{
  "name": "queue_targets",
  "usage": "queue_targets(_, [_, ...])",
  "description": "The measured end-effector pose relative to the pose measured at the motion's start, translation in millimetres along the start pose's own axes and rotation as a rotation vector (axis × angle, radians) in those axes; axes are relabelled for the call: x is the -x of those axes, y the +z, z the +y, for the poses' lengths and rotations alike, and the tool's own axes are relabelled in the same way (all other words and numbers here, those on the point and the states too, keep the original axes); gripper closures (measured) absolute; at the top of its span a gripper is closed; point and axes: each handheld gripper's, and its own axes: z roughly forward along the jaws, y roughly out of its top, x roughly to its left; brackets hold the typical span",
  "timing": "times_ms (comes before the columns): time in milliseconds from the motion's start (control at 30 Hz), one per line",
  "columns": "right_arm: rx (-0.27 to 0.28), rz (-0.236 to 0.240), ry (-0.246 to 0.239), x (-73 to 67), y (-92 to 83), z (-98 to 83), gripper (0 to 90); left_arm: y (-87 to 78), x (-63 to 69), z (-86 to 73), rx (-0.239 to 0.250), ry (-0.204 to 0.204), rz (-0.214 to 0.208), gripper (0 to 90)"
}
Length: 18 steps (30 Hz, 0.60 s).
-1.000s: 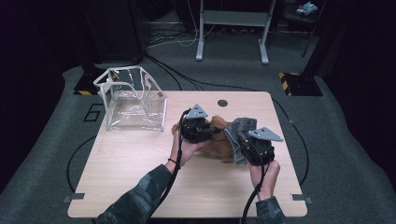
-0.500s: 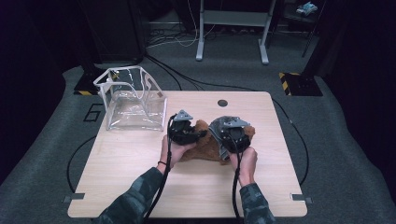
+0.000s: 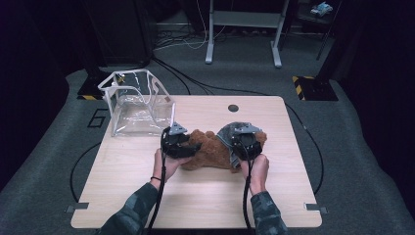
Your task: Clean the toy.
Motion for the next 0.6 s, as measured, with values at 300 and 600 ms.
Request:
queue_targets(300, [0.003,0.092,-0.092,-42.8,2.9,11.5,77.0,9.8,-10.7,-2.7,-0.018,-0.035,0.001,42.8])
queue_targets(600, [-0.023,0.026,-0.062,-17.4,5.1,4.4,78.2,18.0,-19.8,-3.9,-0.025,-0.054,-0.018,46.3])
